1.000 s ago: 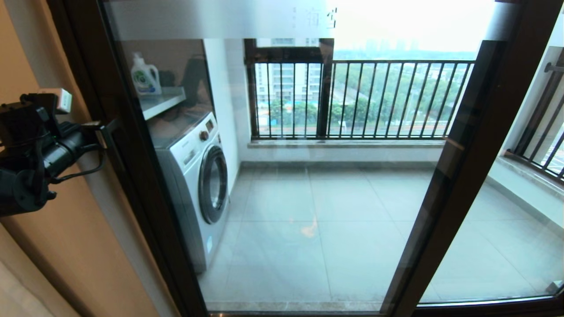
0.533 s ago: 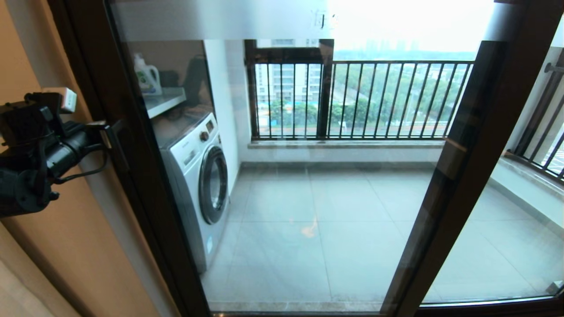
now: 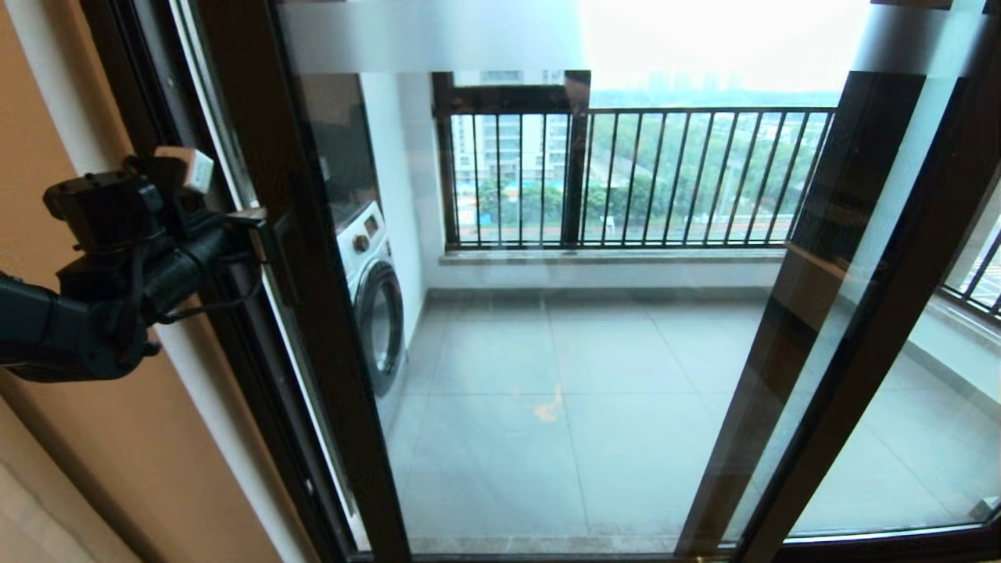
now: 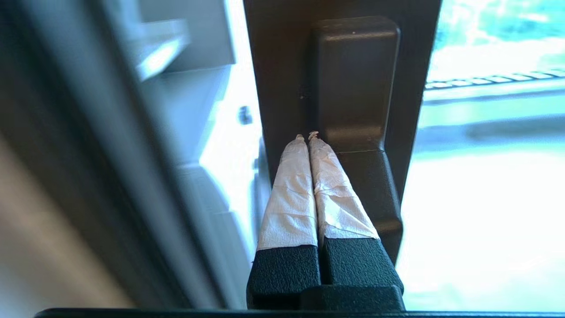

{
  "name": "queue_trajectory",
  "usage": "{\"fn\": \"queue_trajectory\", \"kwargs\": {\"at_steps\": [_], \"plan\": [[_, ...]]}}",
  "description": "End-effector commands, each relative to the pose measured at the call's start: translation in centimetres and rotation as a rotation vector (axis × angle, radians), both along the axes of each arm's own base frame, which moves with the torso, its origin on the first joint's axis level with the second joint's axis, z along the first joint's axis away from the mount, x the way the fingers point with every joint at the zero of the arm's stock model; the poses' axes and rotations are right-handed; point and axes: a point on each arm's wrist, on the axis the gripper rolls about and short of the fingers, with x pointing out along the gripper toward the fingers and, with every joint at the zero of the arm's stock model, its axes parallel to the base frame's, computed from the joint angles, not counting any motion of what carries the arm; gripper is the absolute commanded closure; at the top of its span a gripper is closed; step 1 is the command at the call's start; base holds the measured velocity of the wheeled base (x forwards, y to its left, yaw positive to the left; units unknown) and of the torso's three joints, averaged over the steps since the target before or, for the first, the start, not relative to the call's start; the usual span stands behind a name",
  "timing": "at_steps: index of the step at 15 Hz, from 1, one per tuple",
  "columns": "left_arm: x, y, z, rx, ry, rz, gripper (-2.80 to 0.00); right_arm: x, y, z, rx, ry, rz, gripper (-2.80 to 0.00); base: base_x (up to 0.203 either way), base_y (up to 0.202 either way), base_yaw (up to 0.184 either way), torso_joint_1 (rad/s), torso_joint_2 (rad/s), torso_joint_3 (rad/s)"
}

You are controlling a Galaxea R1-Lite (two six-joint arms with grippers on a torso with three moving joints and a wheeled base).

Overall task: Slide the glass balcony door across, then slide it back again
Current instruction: Open the slid door

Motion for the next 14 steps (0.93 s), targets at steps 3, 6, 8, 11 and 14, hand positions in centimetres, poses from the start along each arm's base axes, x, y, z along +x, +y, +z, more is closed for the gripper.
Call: {"fn": "queue_trajectory", "kwargs": {"at_steps": [3, 6, 8, 11, 14], "plan": [[0.3, -0.1, -0.4, 0.0, 0.009, 0.015, 0.0, 0.1, 0.0, -0.2, -0.001, 0.009, 0.0, 0.0, 0.0, 0.0, 0.0, 0.0, 0.0, 0.0], [1.1, -1.5, -0.2, -0.002, -0.007, 0.015, 0.0, 0.1, 0.0, -0.2, -0.001, 0.009, 0.0, 0.0, 0.0, 0.0, 0.0, 0.0, 0.0, 0.0], [1.6, -2.3, 0.2, -0.005, -0.026, 0.017, 0.0, 0.1, 0.0, -0.2, -0.001, 0.009, 0.0, 0.0, 0.0, 0.0, 0.0, 0.0, 0.0, 0.0], [2.5, -3.8, 0.6, 0.008, -0.027, 0.012, 0.0, 0.1, 0.0, -0.2, -0.001, 0.009, 0.0, 0.0, 0.0, 0.0, 0.0, 0.0, 0.0, 0.0], [3.7, -5.9, 1.0, 0.003, -0.035, 0.013, 0.0, 0.1, 0.0, -0.2, -0.001, 0.009, 0.0, 0.0, 0.0, 0.0, 0.0, 0.0, 0.0, 0.0]]}}
